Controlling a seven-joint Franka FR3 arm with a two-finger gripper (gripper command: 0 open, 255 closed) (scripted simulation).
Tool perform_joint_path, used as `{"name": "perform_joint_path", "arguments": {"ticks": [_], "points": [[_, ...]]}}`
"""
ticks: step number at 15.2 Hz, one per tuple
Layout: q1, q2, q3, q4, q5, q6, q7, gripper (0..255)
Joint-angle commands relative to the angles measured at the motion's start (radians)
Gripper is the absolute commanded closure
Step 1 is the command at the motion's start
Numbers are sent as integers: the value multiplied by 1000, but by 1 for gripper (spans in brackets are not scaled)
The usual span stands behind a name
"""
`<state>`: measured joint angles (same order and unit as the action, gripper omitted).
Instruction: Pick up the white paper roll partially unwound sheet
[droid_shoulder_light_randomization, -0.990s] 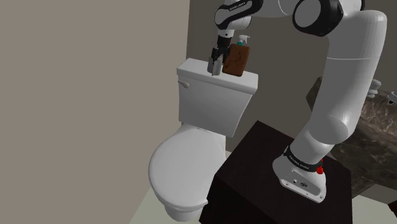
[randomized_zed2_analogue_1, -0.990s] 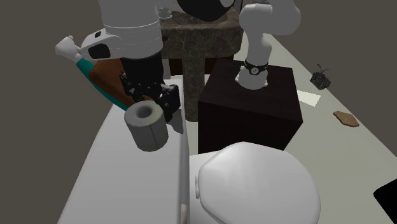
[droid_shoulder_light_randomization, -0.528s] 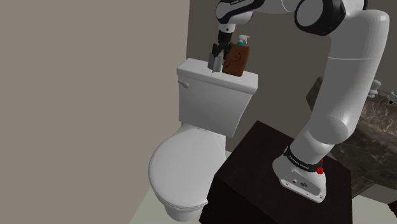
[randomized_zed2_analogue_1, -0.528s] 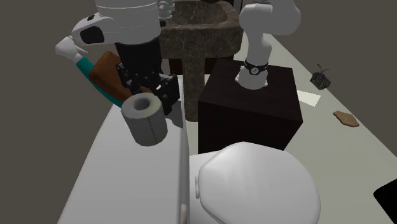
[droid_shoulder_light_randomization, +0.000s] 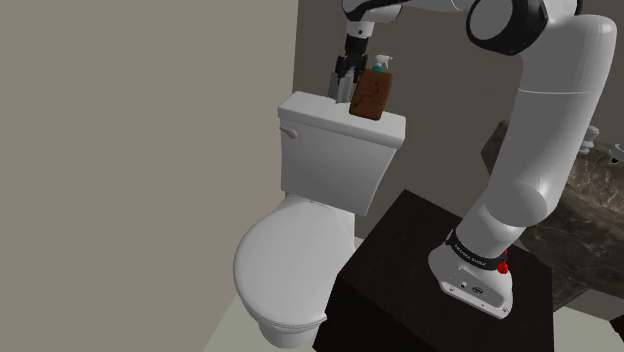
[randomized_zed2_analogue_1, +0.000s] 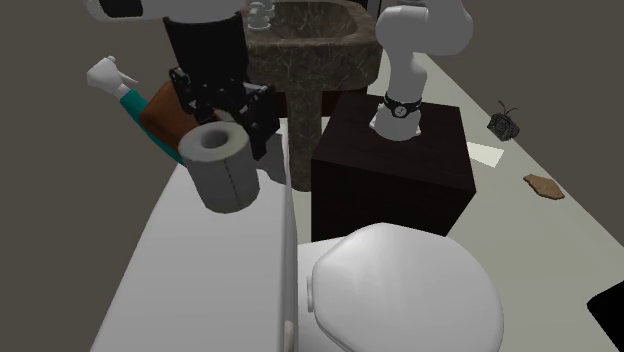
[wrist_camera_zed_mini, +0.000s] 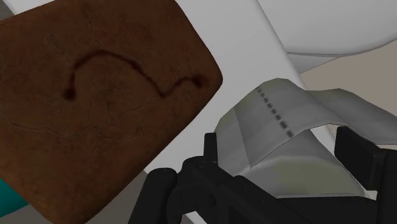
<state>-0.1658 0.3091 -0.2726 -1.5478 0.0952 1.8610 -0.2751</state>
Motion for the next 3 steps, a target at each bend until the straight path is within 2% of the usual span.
{"name": "perform_joint_path", "arguments": {"ticks": [1, 3], "points": [[-1, 0, 0, 28, 0, -27, 1, 255], [-1, 0, 0, 30, 0, -29, 1, 255]]}}
